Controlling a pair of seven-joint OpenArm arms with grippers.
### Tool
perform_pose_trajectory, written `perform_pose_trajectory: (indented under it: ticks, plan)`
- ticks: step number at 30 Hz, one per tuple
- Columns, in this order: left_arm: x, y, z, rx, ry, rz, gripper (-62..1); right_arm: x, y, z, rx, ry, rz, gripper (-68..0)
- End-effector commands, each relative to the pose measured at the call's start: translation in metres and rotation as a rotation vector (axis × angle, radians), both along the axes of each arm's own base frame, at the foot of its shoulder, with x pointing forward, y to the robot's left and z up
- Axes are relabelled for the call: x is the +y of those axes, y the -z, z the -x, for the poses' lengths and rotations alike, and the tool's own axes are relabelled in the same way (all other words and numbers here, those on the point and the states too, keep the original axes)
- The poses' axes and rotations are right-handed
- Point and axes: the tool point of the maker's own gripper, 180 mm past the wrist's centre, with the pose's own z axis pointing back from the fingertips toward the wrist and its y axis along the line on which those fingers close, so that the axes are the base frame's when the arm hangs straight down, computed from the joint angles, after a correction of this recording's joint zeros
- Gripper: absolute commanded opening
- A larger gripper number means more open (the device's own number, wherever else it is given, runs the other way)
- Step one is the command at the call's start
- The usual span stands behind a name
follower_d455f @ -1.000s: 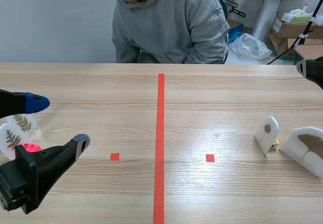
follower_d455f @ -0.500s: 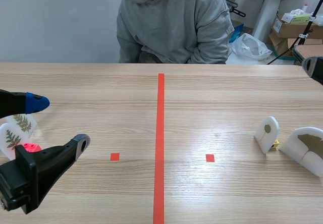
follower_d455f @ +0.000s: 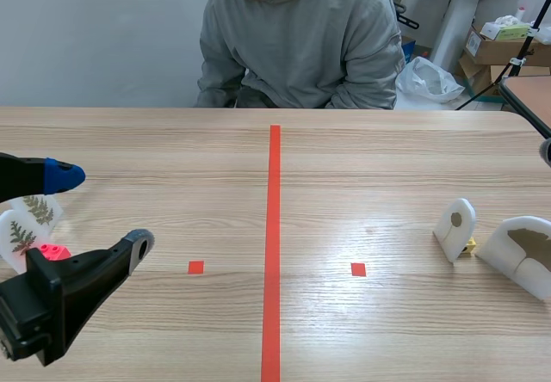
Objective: Do the leaf sorting experiment
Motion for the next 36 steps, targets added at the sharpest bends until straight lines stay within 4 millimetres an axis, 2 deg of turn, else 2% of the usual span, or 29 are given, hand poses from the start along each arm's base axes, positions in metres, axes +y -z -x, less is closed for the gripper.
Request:
perform_pose_trajectory:
  ticks: [1, 6, 8, 13, 17, 23, 27, 33, 36]
  plan:
    - [-0.002, -0.004, 0.001, -0.008, -0.005, 0.025, 1.4, -0.006, -0.008, -0.006, -0.027, 0.038, -0.008, -9.7]
    - [-0.002, -0.004, 0.001, -0.008, -0.005, 0.025, 1.4, -0.042, -0.009, -0.013, -0.035, 0.249, -0.016, -9.7]
    - [-0.002, -0.004, 0.001, -0.008, -0.005, 0.025, 1.4, -0.049, -0.013, -0.014, -0.055, 0.289, -0.022, -9.7]
    - [-0.002, -0.004, 0.001, -0.008, -0.005, 0.025, 1.4, -0.041, -0.042, -0.021, -0.204, 0.247, -0.05, -9.7]
    - [-0.002, -0.004, 0.001, -0.008, -0.01, 0.03, 1.4, -0.032, -0.053, -0.022, -0.263, 0.195, -0.062, -9.7]
    - [-0.003, -0.005, 0.0, -0.008, -0.025, 0.047, 1.4, -0.025, -0.05, -0.021, -0.252, 0.162, -0.063, -9.7]
    - [-0.003, -0.005, 0.0, -0.008, -0.025, 0.047, 1.4, -0.025, -0.033, -0.019, -0.167, 0.162, -0.044, -9.7]
    - [-0.003, -0.005, 0.0, -0.008, -0.025, 0.046, 1.4, -0.023, -0.04, -0.023, -0.186, 0.157, -0.061, -9.7]
    - [-0.003, -0.005, 0.0, -0.009, -0.025, 0.047, 1.4, -0.024, -0.037, -0.024, -0.18, 0.132, 0.043, -9.7]
